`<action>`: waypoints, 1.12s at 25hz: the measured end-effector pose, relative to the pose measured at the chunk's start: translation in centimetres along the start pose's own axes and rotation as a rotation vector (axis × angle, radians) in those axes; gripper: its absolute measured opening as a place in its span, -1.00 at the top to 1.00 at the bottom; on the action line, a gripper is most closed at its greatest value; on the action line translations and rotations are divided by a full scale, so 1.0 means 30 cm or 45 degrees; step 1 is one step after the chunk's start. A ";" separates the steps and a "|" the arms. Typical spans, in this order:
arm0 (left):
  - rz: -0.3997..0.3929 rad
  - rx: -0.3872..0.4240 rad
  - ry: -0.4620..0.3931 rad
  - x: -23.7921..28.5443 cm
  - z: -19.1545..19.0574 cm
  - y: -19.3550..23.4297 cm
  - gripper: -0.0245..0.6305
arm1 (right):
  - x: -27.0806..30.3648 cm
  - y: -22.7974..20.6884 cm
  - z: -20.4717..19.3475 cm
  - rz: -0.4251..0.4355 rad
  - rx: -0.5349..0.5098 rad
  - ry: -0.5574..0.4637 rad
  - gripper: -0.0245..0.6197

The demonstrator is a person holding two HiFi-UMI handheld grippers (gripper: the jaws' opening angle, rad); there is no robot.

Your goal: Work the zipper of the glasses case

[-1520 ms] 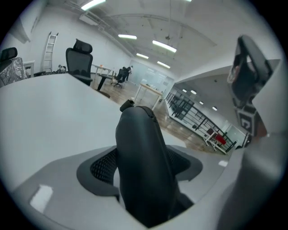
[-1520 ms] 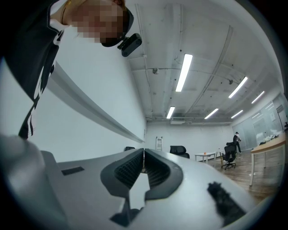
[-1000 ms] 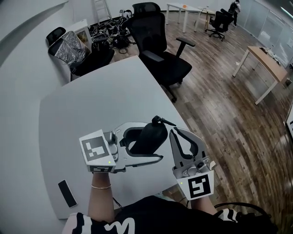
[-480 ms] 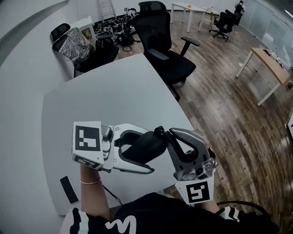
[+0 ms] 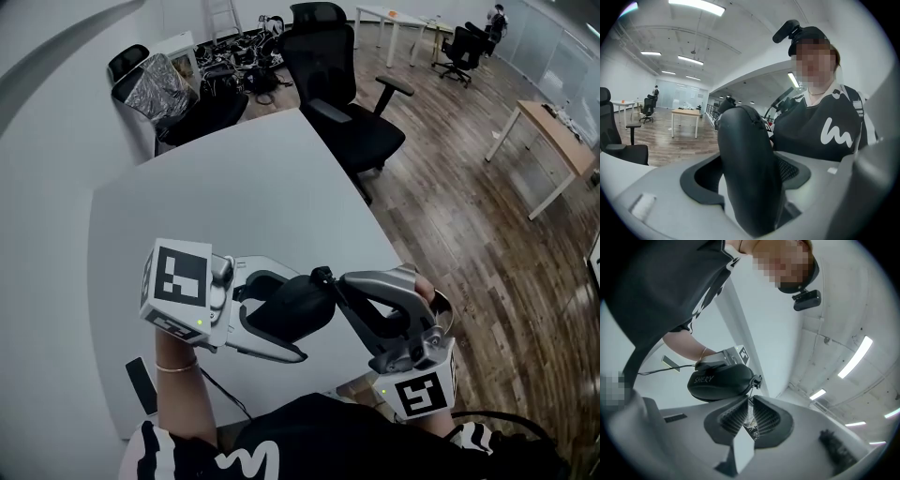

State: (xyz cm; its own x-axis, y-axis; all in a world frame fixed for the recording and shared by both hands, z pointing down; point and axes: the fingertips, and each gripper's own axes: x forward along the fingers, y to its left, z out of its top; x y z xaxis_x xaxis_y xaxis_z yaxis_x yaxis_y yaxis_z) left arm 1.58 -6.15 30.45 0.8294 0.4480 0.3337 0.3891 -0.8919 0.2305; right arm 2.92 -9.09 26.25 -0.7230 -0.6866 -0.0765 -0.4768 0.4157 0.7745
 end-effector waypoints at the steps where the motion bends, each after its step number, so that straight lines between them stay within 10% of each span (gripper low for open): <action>1: -0.007 -0.001 0.015 -0.003 -0.007 -0.006 -0.08 | 0.002 0.000 0.007 0.006 0.007 -0.010 0.86; 14: -0.140 -0.055 0.124 -0.023 -0.080 -0.073 -0.09 | 0.029 0.071 0.042 0.205 -0.085 -0.059 0.89; 28: 0.104 0.211 -0.015 0.032 -0.083 0.033 0.10 | 0.072 0.046 0.066 0.066 -0.090 -0.075 0.90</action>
State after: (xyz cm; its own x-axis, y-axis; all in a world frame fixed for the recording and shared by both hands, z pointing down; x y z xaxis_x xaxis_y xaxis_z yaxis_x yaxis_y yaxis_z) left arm 1.76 -6.45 33.26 0.8653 0.3738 0.3340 0.3801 -0.9236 0.0490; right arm -0.28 -8.82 25.92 -0.7749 -0.6281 -0.0705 -0.4030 0.4050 0.8207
